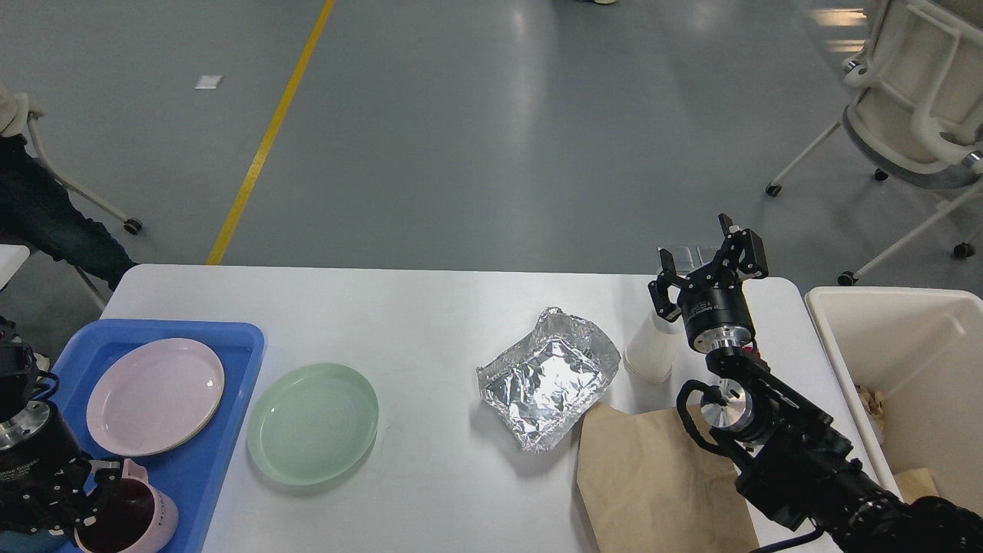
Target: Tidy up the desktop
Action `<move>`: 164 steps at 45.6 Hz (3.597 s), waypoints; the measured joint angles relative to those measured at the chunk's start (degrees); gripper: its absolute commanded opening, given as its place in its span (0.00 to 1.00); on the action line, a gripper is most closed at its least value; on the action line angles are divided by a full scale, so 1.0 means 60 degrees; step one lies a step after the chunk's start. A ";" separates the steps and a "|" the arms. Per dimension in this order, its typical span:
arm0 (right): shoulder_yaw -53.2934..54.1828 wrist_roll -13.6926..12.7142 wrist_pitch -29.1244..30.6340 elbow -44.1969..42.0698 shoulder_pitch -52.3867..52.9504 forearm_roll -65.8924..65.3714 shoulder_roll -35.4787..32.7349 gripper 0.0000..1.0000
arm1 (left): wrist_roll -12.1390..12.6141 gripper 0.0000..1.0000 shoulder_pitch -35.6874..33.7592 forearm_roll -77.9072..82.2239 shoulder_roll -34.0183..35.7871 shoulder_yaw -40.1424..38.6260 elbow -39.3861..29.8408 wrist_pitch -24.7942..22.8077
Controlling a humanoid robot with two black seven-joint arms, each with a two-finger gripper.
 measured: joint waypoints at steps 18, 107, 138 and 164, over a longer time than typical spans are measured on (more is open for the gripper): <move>0.0000 0.0000 0.0001 0.0000 0.0000 0.0000 0.0000 1.00 | 0.0070 0.51 -0.0003 0.0029 -0.0014 0.0015 0.0113 0.0000; 0.0000 0.0000 0.0000 0.0000 0.0000 0.0000 0.0000 1.00 | -0.1996 0.93 -0.3449 -0.1050 -0.4937 0.1542 -0.3251 0.3419; 0.0000 0.0000 0.0002 0.0000 0.0000 0.0000 0.0000 1.00 | -0.0512 0.86 -0.1477 -0.2190 -0.5104 0.0858 -0.1562 0.3083; 0.0001 0.0000 -0.0002 0.0000 0.0000 0.0000 0.0000 1.00 | -0.0494 0.74 -0.0283 -0.3467 -0.4308 0.0838 -0.1449 0.4584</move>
